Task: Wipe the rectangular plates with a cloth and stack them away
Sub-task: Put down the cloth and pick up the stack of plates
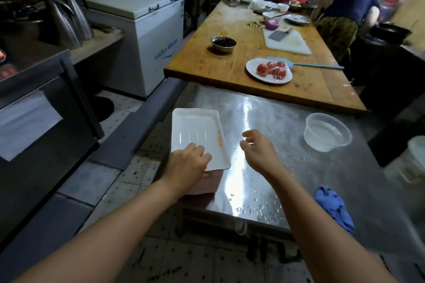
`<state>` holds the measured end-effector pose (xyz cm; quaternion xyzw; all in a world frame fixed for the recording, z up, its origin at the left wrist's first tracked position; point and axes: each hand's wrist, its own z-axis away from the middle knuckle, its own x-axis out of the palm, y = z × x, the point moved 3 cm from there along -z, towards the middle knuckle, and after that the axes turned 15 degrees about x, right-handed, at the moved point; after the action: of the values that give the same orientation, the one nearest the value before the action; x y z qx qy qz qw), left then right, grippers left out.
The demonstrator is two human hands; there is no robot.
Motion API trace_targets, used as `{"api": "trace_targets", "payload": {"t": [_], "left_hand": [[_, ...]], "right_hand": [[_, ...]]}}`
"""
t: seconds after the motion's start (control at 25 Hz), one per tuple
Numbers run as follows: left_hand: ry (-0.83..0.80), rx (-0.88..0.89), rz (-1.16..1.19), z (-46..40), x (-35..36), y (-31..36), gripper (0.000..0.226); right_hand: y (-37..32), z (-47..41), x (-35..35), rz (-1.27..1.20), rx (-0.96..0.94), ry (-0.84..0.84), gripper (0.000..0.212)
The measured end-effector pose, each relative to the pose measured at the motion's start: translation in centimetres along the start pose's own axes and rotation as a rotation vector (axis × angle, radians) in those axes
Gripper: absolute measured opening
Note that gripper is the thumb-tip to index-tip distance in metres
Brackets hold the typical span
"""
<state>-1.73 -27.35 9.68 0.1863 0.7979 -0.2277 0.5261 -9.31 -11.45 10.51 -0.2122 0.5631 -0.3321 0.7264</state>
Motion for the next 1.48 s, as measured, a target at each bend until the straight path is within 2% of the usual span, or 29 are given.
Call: {"api": "trace_targets", "payload": {"t": [0.24, 0.36, 0.4, 0.48, 0.56, 0.6, 0.68, 0.76, 0.84, 0.92, 1.08, 1.36, 1.48], "left_hand": [[-0.015, -0.017, 0.059, 0.0, 0.8, -1.4, 0.052], [-0.054, -0.100, 0.087, 0.6, 1.7, -1.9, 0.056], [-0.053, -0.153, 0.119, 0.9, 1.6, -2.0, 0.061], [0.106, -0.331, 0.229, 1.6, 1.2, -2.1, 0.064], [0.247, -0.609, 0.309, 2.7, 1.3, -3.1, 0.061], [0.268, -0.781, 0.431, 3.4, 1.9, -3.8, 0.062], [0.325, -1.134, 0.921, 4.3, 3.4, -4.6, 0.065], [0.456, -1.297, 1.482, 4.4, 4.7, -4.6, 0.060], [0.474, -1.278, 1.727, 4.4, 5.5, -4.5, 0.055], [0.496, -1.220, 1.785, 4.4, 6.2, -4.3, 0.051], [0.516, -1.148, 1.837, 4.2, 7.1, -3.8, 0.041], [0.574, -1.137, 1.862, 4.1, 6.9, -3.7, 0.032], [0.585, -1.136, 1.884, 3.9, 6.8, -3.8, 0.032]], "right_hand": [[0.2, -1.8, 1.5, -0.012, -0.005, -0.071, 0.032], [0.2, -2.4, 2.3, -0.015, -0.006, -0.122, 0.032], [0.3, -2.5, 2.6, -0.024, 0.001, -0.144, 0.032], [0.7, -2.4, 3.3, -0.053, 0.018, -0.195, 0.035], [1.0, -2.3, 4.0, -0.095, 0.056, -0.269, 0.044], [1.2, -2.2, 4.5, -0.134, 0.089, -0.317, 0.050], [1.5, -2.1, 5.4, -0.233, 0.163, -0.416, 0.064], [1.5, -2.2, 6.2, -0.290, 0.212, -0.499, 0.071], [1.4, -2.1, 6.9, -0.333, 0.225, -0.553, 0.069], [1.2, -1.9, 7.5, -0.423, 0.230, -0.607, 0.057], [1.0, -1.9, 8.8, -0.697, 0.239, -0.718, 0.009], [1.3, -2.4, 9.8, -0.828, 0.371, -0.611, 0.011], [1.1, -2.1, 9.5, -0.821, 0.370, -0.634, 0.026]]}}
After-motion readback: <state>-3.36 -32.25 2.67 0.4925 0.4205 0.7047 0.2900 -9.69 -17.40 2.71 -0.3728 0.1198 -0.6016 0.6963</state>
